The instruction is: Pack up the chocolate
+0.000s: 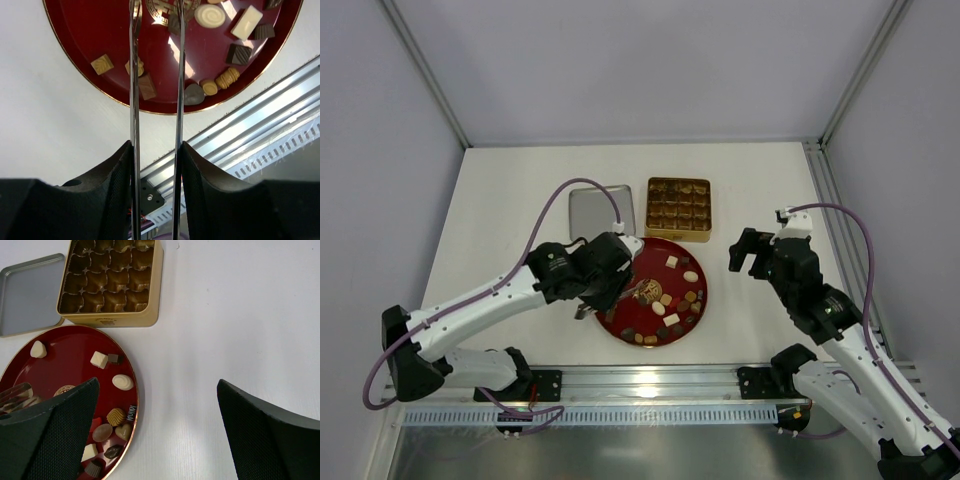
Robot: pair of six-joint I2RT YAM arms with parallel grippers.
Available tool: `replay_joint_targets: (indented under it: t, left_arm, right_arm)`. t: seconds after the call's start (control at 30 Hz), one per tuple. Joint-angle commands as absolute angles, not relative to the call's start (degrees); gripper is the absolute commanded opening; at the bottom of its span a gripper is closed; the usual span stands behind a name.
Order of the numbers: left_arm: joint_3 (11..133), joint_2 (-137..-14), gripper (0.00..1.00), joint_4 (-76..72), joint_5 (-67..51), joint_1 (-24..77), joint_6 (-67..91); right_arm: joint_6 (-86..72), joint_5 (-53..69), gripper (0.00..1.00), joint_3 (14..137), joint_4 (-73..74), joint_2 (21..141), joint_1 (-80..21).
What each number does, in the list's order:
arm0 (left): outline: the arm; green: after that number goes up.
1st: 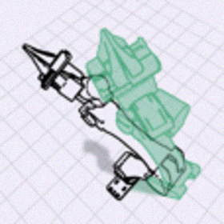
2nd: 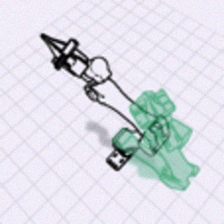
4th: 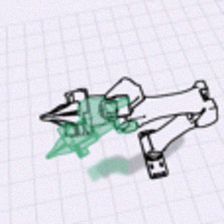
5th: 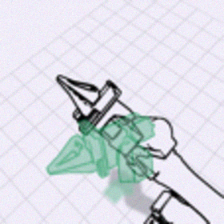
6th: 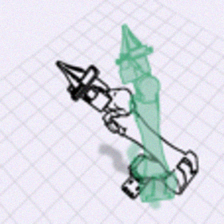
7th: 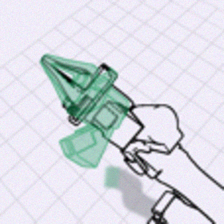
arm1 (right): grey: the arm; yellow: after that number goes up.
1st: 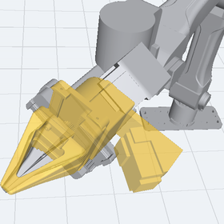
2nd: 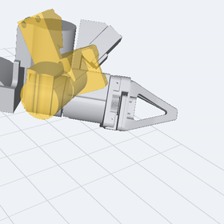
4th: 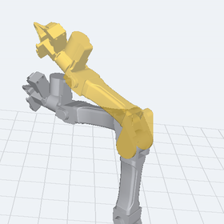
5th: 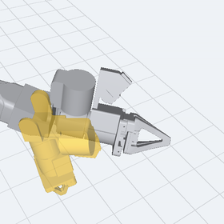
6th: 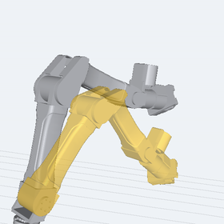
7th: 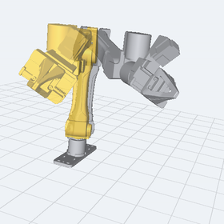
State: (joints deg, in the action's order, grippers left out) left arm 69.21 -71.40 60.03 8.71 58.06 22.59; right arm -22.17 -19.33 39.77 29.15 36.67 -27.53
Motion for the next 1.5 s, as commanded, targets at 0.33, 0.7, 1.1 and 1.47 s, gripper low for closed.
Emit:
replay_joint_targets:
  t: [0.33, 0.7, 1.1, 1.47]
  left_arm:
    - [67.59, -71.89, 0.45, 60.91, 6.77, 61.7, 23.29]
    - [66.71, -73.56, 0.45, 60.82, 7.3, 62.75, 23.2]
    - [65.74, -76.11, 0.45, 59.41, 8.0, 63.28, 22.76]
    - [66.62, -75.76, 0.33, 60.2, 8.09, 63.54, 22.41]
  right_arm:
    - [-21.27, -19.25, 1.0, 41.66, 28.04, 36.39, -27.51]
    - [-21.09, -19.42, 1.0, 41.75, 28.04, 36.21, -27.51]
    - [-21.18, -19.34, 1.0, 41.48, 28.12, 36.04, -27.51]
    - [-21.36, -19.42, 1.0, 41.13, 27.95, 35.86, -27.51]
